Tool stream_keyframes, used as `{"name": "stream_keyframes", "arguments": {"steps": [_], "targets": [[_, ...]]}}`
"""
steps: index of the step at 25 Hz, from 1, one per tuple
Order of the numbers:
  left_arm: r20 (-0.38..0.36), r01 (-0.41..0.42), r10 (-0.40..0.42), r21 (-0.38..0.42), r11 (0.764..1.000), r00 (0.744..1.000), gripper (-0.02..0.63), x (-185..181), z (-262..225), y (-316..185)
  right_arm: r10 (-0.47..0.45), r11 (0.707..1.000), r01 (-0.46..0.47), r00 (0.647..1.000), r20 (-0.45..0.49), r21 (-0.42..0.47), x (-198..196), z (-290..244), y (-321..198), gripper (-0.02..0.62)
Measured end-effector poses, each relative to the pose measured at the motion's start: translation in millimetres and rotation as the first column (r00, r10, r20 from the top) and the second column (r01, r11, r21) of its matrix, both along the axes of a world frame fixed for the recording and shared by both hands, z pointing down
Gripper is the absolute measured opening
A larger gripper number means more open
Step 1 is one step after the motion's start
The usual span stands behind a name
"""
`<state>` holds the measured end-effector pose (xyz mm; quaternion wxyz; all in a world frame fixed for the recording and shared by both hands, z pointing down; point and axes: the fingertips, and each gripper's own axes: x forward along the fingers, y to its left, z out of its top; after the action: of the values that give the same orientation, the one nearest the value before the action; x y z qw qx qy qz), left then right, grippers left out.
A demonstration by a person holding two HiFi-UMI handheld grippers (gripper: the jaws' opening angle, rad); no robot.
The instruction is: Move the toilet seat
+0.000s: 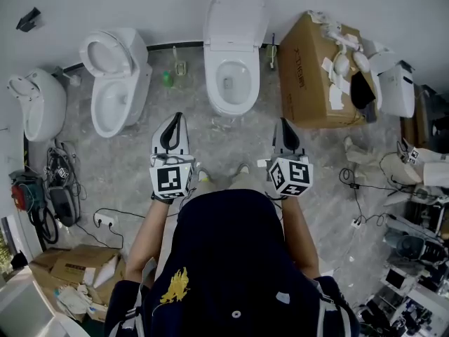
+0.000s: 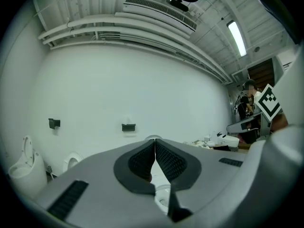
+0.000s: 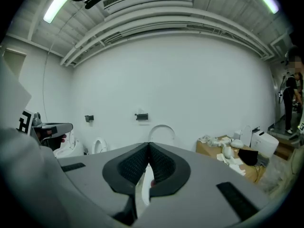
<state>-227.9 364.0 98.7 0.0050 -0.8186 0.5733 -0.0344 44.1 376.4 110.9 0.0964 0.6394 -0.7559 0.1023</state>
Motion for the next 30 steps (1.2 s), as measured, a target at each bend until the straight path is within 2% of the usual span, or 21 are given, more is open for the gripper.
{"name": "stream_keyframes", "arguments": {"steps": [5,7,10,15,18,22,24,27,30], "targets": [[0.044,-0.066,0.065,0.033,0.997,0.997,0.018,-2,8,2,0.062,0.998,-0.061,0.998,0.014,-0.012,-5,7,13,0.028],[0.051,-0.079,0.078,0.021,0.997,0.996,0.018,-8,16,5,0.067,0.998,-0.066,0.998,0.015,-0.024,-14,13,18,0.028],[0.048,-0.088,0.088,0.0,0.996,0.995,0.018,-13,23,6,0.075,0.996,-0.077,0.997,-0.032,-0.051,-17,20,21,0.028],[0.059,-0.067,0.065,0.033,0.997,0.996,0.018,1,12,-19,0.1,0.993,-0.103,0.993,-0.06,-0.055,4,25,0,0.028],[0.015,-0.007,0.006,0.058,0.998,1.0,0.018,10,-2,-45,0.099,0.994,-0.101,0.994,-0.046,-0.038,20,28,-27,0.028],[0.048,0.033,-0.035,0.053,0.998,0.998,0.02,14,-2,-77,0.065,0.998,-0.065,0.998,-0.015,0.001,33,30,-75,0.028],[0.096,0.031,-0.034,0.041,0.999,0.995,0.02,20,4,-96,0.047,0.999,-0.047,0.999,0.014,0.027,40,26,-108,0.028],[0.094,0.05,-0.053,0.028,0.998,0.994,0.02,40,1,-128,0.014,0.998,-0.017,0.999,0.052,0.062,53,20,-151,0.028],[0.141,0.039,-0.041,0.021,0.999,0.989,0.02,64,5,-162,-0.017,0.998,0.012,0.997,0.074,0.066,69,17,-188,0.028]]}}
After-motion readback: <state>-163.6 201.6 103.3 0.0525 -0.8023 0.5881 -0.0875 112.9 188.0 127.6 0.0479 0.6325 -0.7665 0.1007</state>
